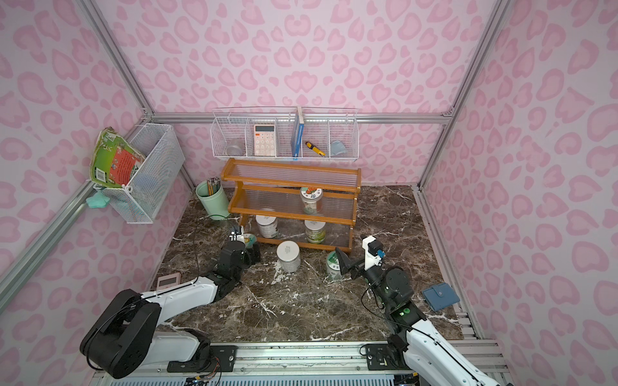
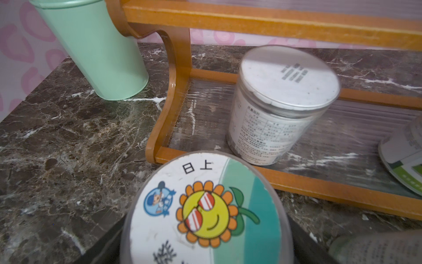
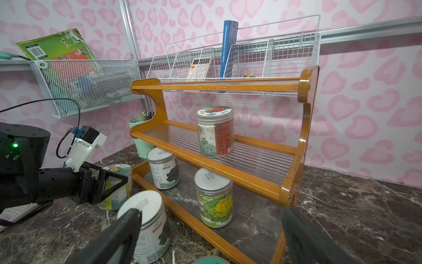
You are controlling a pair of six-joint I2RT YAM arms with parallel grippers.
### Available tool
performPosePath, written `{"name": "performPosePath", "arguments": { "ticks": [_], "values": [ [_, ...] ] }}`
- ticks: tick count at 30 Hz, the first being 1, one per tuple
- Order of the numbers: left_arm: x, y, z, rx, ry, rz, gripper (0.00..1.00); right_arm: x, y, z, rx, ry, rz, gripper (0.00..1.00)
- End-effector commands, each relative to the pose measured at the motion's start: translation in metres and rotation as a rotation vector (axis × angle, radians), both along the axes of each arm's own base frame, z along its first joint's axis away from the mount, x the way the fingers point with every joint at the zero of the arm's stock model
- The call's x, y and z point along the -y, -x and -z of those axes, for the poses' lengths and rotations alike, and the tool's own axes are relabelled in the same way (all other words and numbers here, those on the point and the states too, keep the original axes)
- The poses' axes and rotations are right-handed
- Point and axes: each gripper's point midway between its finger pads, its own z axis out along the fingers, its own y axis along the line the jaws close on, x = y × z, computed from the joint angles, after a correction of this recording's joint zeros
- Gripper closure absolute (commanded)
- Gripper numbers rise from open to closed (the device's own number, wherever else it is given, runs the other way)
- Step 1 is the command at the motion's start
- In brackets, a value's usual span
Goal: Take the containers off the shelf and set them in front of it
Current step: Place the container at the center of the board.
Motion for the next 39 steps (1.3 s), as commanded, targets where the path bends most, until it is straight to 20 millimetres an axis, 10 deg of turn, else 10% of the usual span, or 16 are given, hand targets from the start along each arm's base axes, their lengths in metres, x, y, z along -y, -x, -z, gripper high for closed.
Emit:
{"name": "performPosePath", "arguments": {
  "ticks": [1,39],
  "values": [
    [-0.010,-0.003,-0.006,0.035,-0.001,-0.089,0.15,0.000,0.001,-0.009,0.030,-0.011,-0.001,0.01],
    [-0.024,0.002,0.026,-0.020,-0.001,-0.303,0.03,0.007,0.008,-0.016,0.053,-0.007,0.014,0.01]
  ]
}}
